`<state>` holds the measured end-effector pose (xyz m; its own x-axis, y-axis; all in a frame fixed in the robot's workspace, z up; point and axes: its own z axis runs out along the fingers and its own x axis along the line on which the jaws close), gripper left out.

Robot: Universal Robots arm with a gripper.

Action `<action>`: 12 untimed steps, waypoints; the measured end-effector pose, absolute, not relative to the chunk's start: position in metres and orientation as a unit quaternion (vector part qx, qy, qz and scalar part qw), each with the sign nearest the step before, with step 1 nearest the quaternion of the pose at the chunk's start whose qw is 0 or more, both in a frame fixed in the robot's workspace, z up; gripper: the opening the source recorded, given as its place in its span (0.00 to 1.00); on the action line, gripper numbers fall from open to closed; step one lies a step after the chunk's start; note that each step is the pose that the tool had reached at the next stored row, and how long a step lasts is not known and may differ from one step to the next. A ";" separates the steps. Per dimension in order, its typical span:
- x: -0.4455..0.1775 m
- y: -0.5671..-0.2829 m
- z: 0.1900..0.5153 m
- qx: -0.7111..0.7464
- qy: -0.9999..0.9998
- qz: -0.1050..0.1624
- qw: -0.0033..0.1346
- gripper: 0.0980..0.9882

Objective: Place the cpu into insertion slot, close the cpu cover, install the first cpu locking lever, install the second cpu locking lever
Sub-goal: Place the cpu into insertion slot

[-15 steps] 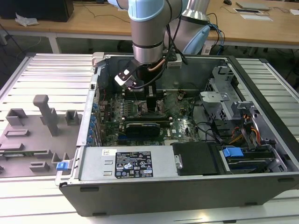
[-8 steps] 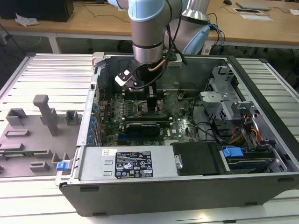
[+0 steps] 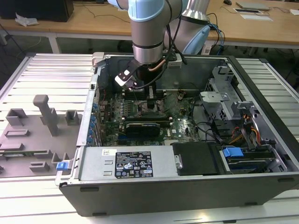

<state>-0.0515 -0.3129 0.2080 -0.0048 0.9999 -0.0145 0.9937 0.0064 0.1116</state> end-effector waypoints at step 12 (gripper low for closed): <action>-0.051 -0.313 0.222 0.704 0.709 0.022 0.032 0.01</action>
<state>-0.0505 -0.3129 0.2216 -0.0054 0.9999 -0.0143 0.9971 0.0065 0.0752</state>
